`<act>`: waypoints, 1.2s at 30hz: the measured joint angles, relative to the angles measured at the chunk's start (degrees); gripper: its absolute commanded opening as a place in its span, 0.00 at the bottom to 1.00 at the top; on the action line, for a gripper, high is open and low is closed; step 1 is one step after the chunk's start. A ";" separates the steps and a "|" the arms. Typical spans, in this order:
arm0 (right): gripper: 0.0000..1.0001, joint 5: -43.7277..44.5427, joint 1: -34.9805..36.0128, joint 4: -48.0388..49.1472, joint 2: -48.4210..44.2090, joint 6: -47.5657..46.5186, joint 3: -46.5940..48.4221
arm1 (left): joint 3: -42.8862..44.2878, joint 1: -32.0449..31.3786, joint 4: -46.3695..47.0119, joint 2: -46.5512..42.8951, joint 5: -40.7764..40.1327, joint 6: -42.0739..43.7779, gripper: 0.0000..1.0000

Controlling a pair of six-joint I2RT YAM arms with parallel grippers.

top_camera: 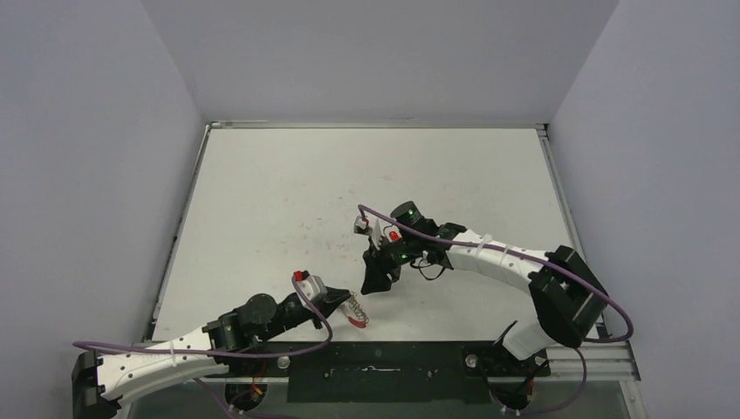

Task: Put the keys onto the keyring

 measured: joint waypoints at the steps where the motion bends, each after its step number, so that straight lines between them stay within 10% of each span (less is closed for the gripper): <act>1: 0.48 0.00 0.00 0.24 -1.75 -0.42 -0.15 | -0.07 0.00 0.00 -0.15 0.17 0.02 0.00; 36: 0.00 -3.10 4.33 8.85 -1.14 -6.21 -5.49 | -3.48 0.00 5.35 -0.55 3.45 2.99 0.00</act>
